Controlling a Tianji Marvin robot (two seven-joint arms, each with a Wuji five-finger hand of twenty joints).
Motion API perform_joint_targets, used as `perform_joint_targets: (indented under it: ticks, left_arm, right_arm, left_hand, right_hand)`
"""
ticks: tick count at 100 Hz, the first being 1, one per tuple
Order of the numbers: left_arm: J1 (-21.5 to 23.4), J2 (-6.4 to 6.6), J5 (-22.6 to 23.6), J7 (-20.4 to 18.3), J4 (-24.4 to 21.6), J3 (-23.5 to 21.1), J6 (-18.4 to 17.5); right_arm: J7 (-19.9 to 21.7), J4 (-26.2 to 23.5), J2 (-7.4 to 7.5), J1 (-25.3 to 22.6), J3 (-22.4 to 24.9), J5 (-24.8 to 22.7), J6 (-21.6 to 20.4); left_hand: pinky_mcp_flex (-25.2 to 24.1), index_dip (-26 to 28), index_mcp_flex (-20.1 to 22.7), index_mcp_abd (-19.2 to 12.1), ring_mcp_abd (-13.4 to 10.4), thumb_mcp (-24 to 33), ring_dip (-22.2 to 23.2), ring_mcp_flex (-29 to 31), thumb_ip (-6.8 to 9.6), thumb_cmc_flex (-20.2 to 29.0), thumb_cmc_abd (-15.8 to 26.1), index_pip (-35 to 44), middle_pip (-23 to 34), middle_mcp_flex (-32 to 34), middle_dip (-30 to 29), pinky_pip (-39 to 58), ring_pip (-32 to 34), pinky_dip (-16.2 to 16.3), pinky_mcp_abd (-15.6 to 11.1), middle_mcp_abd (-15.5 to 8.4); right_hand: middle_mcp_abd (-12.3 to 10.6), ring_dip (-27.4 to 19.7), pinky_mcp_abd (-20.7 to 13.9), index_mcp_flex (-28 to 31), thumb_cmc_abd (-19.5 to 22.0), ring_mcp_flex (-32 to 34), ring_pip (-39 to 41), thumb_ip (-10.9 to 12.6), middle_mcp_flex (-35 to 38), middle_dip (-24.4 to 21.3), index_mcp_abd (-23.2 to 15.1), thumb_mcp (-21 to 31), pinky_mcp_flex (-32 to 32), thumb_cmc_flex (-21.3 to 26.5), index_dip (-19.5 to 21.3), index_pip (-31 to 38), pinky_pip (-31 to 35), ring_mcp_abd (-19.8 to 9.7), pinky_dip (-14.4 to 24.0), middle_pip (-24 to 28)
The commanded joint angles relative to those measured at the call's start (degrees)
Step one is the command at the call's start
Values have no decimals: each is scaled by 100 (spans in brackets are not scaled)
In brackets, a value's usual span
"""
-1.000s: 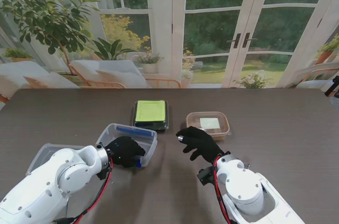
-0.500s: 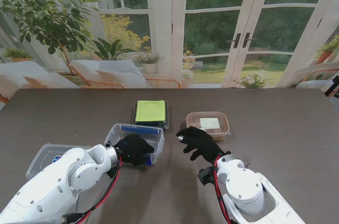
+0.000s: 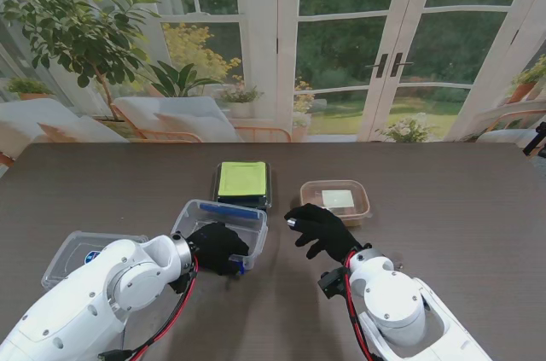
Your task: Pair container bodies with their lids
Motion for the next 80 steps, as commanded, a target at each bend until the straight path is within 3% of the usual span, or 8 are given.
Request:
perform_joint_targets:
  ticks: [1, 7, 58, 70, 80]
  left_arm:
    - [57, 5, 33, -113, -44, -14, 23]
    - [95, 1, 56, -95, -74, -36, 55]
    - [584, -49, 501, 129, -787, -704, 139]
    - [762, -85, 324, 212, -940, -957, 179]
    - [949, -140, -122, 337, -1023, -1198, 285]
  right_arm:
    - [88, -33, -23, -25, -13, 2, 3]
    - [95, -32, -21, -27, -13, 1, 2]
    - [133, -37, -11, -32, -13, 3, 4]
    - [128, -39, -14, -37, -11, 15, -6]
    - [110, -57, -23, -57, -1, 81, -9]
  left_hand:
    - [-142, 69, 3, -4, 134, 301, -98, -200, 215, -318, 197, -235, -115, -207, -146, -110, -183, -86, 124, 100]
    - [-192, 60, -33, 42, 150, 346, -147, -274, 318, -469, 241, -388, -184, -271, -226, -169, -275, -105, 128, 126]
    - [-414, -98, -129, 249, 300, -222, -432, -626, 326, -1095, 472, -1169, -442, -499, -462, -486, -799, -150, 251, 211]
    - [-660, -274, -435, 275, 360, -867, -825, -1012, 430, -1093, 873, -1627, -786, -795, -855, -1085, -1367, -374, 207, 218]
    - [-943, -482, -657, 201, 401, -1550, -1241, -1466, 538, -932, 1248, -1917, -1034, -1084, -1233, -1722, -1868, -704, 173, 217]
  right_hand:
    - [33, -45, -134, -53, 55, -97, 40, -47, -171, 19, -6, 180, -1405, 54, -4, 6, 7, 10, 50, 85]
    - [31, -45, -135, -52, 48, -95, 39, -47, -168, 20, 0, 180, -1406, 54, -4, 7, 8, 9, 50, 87]
    - [36, -47, -127, -55, 53, -109, 30, -49, -164, 19, -10, 176, -1423, 49, -5, 3, -6, 12, 49, 84]
    - [33, -51, -140, -81, 71, -133, 16, -48, -174, 16, -14, 168, -1443, 40, -7, -5, -23, 21, 43, 76]
    - [30, -140, -153, -125, 112, -213, -165, -43, -210, -38, -36, 132, -1526, 12, -12, -16, -216, 5, -47, -19]
